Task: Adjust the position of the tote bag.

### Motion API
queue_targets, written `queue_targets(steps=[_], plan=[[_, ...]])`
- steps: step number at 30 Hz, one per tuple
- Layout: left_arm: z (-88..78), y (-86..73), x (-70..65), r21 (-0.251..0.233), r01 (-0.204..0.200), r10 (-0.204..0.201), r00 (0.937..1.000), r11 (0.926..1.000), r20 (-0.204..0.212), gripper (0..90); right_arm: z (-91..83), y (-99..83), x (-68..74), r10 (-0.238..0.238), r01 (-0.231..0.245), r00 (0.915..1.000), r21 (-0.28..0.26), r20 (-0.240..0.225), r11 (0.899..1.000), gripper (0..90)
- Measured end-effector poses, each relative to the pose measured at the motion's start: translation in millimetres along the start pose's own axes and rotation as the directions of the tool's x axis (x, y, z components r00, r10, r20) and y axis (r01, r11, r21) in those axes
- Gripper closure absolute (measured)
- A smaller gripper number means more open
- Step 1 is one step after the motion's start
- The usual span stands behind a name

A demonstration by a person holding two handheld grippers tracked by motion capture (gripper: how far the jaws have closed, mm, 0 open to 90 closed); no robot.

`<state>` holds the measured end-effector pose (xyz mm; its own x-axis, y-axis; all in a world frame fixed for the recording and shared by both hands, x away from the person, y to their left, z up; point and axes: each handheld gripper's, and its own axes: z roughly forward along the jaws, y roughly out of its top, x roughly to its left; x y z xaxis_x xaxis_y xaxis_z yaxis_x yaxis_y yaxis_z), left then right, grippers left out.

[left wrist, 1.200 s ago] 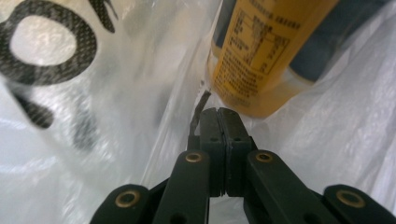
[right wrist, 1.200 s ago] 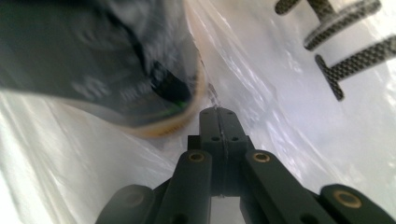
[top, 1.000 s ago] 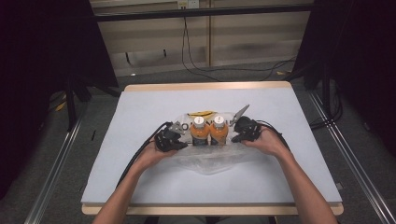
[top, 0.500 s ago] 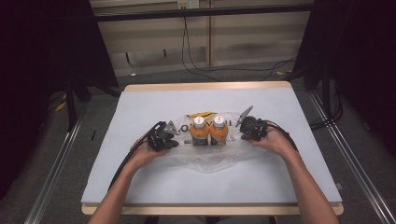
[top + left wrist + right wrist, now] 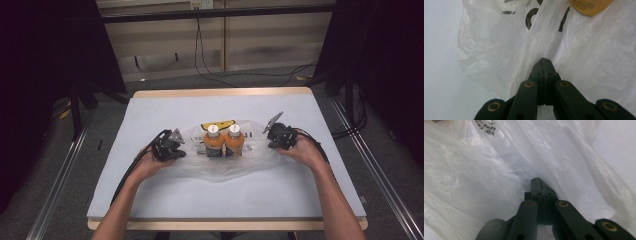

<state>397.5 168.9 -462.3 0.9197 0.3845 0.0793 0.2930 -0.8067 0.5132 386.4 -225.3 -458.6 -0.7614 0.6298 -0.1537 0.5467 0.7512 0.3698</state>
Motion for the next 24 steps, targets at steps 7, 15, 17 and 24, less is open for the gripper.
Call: queue_targets(steps=[7, 15, 17, 24], plan=[[-3.8, -9.2, 4.6, -0.012, 0.018, -0.018, 0.9998, 0.9998, -0.009, 90.0, -3.3, -11.5, -5.1, 0.035, -0.035, 0.9988, 0.007, 0.033, 0.999, 90.0], [-6.7, -14.9, 7.4, -0.015, 0.019, -0.019, 0.9998, 0.9997, -0.01, 90.0, -5.9, -19.6, -10.4, 0.06, -0.061, 0.9973, 0.01, 0.043, 0.998, 90.0], [-8.2, -18.2, 9.7, -0.02, 0.032, -0.032, 0.9995, 0.9993, 0.006, 90.0, -7.0, -22.1, -12.3, 0.082, -0.083, 0.9959, 0.013, 0.039, 0.996, 90.0], [-11.5, -22.1, 6.8, -0.014, 0.033, -0.033, 0.9994, 0.9994, -0.008, 90.0, -7.3, -24.6, -12.2, 0.084, -0.084, 0.9955, 0.002, 0.045, 0.996, 90.0]])
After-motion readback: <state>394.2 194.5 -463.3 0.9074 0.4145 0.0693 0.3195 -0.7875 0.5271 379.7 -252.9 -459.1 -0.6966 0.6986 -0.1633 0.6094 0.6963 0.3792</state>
